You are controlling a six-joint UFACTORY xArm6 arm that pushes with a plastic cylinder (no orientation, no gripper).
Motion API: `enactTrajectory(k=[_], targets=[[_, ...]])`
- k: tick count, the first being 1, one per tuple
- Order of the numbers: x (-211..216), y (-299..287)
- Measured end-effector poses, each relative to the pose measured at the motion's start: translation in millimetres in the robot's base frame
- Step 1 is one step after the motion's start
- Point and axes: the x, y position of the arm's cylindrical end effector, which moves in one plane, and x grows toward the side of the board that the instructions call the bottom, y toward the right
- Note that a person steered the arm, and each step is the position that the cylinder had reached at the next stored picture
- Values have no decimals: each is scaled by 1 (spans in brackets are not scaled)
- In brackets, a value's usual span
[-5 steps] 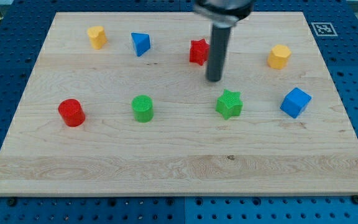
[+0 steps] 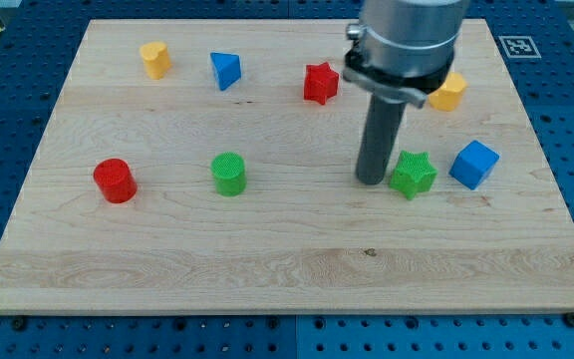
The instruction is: Push the green star into the blue cube
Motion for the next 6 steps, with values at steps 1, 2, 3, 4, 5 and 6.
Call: enactTrajectory(k=[1, 2, 3, 4, 5, 6], targets=[[31, 1], [14, 35], [-10, 62], [-10, 49], [-18, -6], [-58, -67]])
